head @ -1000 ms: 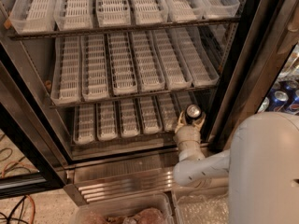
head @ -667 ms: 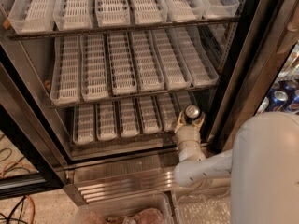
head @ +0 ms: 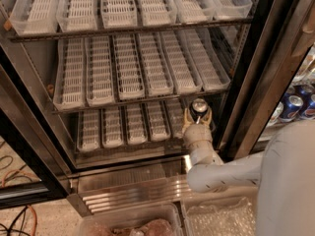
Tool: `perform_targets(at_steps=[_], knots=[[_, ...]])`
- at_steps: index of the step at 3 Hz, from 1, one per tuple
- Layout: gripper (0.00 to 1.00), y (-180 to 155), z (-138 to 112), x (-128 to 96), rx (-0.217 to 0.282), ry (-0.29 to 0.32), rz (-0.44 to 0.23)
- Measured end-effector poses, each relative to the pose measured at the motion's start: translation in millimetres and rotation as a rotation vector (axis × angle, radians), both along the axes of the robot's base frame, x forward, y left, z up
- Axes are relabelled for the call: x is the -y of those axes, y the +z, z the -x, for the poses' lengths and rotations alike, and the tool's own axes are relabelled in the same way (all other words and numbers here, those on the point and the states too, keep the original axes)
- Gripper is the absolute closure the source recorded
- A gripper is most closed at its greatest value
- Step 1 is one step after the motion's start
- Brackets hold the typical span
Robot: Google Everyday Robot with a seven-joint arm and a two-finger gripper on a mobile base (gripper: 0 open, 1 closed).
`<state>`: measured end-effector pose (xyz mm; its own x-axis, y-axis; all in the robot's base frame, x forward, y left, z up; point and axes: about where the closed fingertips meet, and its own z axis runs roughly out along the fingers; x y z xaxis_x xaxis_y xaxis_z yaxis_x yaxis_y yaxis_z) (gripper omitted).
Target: Pick pepsi can from bottom shelf of fridge
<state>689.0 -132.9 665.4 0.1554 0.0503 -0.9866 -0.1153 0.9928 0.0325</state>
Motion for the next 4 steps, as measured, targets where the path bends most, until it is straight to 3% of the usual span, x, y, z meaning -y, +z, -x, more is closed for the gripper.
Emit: perform_targets(at_steps=[1,4], knots=[[1.00,58.3,3.4,-6.9,0.095,0.072,-0.002],[1.00,48.4,13.5,-8.1,0.084,0.102,-0.011]])
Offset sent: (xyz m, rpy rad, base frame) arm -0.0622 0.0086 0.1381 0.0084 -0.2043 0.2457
